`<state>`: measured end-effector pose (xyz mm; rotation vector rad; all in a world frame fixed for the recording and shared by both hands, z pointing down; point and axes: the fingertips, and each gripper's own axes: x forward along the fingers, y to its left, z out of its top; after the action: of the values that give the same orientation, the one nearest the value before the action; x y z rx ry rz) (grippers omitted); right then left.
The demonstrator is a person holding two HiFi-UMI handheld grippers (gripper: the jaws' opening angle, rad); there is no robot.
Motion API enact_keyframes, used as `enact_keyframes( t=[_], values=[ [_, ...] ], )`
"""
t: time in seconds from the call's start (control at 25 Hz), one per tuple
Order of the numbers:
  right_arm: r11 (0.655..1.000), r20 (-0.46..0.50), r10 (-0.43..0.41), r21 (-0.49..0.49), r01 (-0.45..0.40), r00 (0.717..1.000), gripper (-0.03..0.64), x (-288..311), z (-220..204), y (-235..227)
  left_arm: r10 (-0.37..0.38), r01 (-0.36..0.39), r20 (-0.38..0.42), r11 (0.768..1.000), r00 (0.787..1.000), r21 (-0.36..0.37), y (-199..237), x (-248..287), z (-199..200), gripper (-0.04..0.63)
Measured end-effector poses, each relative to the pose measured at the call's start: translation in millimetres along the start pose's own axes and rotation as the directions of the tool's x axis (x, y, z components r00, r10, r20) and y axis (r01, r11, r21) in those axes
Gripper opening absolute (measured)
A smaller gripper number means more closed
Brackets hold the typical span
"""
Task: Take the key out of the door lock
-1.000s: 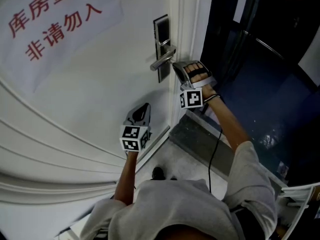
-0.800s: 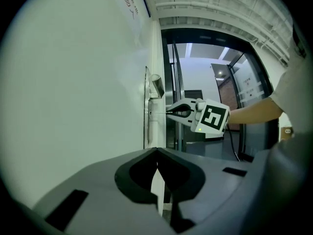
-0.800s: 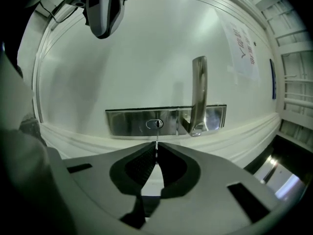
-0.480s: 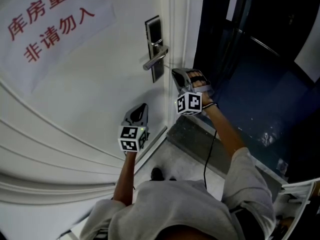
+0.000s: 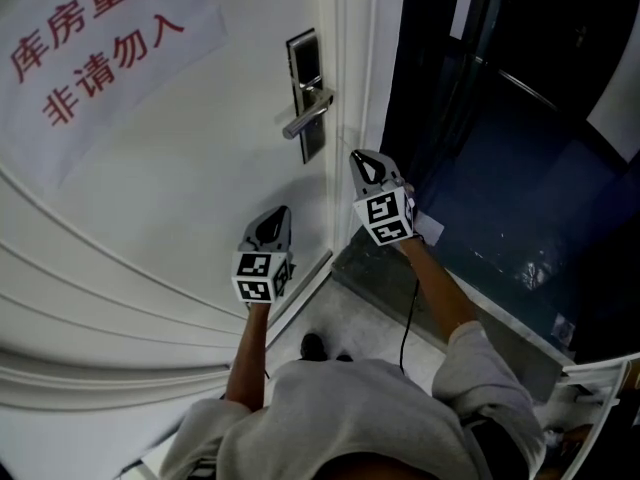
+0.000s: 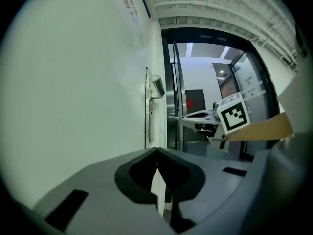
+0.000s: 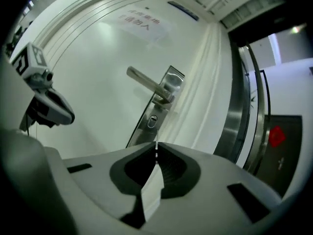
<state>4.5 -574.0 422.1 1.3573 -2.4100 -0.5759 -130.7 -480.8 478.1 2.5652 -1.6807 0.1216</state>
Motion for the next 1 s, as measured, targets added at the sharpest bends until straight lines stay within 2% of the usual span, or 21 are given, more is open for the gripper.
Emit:
enact_keyframes(
  t=[0.12,0.48,0.72,1.0],
  values=[
    [0.992,0.008,-0.003,0.125,0.002,1.0,0.031,-13,-7,1,0.001,-0.001,-0.002,1.0,1.0,-0.003,1,1,-2,0.018],
    [0.954,-0.006,-0.053,0.296,0.053,0.999,0.031,-53,-44,8,0.012,-0.012,0.0,1.0,1.0,-0.016,5,2,-5,0.018],
    [0.932,-0.034,-0.076,0.354,0.084,0.996,0.031,-81,-66,21,0.032,-0.032,-0.007,0.999,0.999,-0.028,11,-2,-10,0.018],
    [0.937,-0.028,-0.068,0.34,0.074,0.997,0.031,-86,-62,33,0.055,-0.056,-0.007,0.998,0.998,-0.029,17,-9,-12,0.018]
  ],
)
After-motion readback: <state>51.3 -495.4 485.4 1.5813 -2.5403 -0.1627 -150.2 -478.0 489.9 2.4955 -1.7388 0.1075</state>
